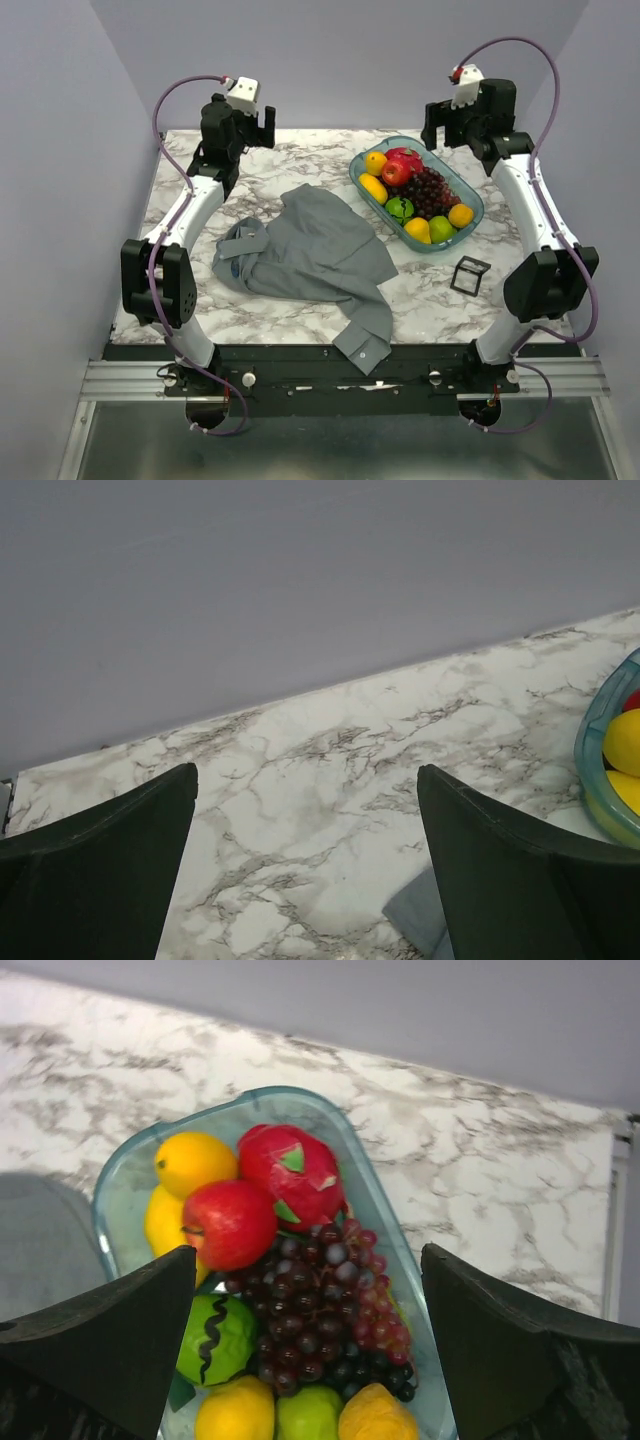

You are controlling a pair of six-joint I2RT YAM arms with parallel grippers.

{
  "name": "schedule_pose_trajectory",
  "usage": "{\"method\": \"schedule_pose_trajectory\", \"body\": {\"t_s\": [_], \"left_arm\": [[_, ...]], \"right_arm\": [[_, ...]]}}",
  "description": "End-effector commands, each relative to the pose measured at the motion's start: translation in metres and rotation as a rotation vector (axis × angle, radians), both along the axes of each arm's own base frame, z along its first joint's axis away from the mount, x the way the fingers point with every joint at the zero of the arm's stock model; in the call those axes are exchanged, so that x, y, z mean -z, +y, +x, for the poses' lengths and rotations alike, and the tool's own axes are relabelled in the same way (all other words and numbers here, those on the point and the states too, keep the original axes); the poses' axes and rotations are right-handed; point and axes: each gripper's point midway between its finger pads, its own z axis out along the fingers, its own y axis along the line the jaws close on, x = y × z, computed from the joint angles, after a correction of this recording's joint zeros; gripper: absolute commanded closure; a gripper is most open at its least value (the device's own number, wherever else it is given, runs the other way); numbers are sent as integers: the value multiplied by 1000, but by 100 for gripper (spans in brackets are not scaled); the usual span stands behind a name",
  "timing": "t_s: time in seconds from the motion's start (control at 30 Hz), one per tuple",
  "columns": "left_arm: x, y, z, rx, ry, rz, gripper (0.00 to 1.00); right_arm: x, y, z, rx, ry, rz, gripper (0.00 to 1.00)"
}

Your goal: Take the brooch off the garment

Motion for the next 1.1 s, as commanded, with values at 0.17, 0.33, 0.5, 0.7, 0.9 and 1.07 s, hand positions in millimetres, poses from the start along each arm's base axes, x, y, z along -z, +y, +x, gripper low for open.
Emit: {"method": "schedule_pose_trajectory", "body": {"t_s": [0.17, 0.33, 0.5, 0.7, 0.9, 1.07], "left_arm": [[26, -6, -44, 88, 95, 42, 1], [44, 0, -65, 68, 141, 39, 1], [65, 1, -93, 117, 197, 91, 1], [114, -3, -127, 226, 311, 181, 2], [137, -3, -133, 260, 362, 221, 3], [140, -4, -129, 270, 369, 233, 4]], "right_arm": [[33, 131, -39, -797, -84, -169, 18], [85, 183, -61, -941, 55, -161, 99], [165, 176, -70, -834, 340, -136, 99], [204, 142, -67, -699, 410, -263, 99], [221, 107, -45, -563, 437, -321, 99], [219, 69, -19, -411, 411, -365, 99]]}}
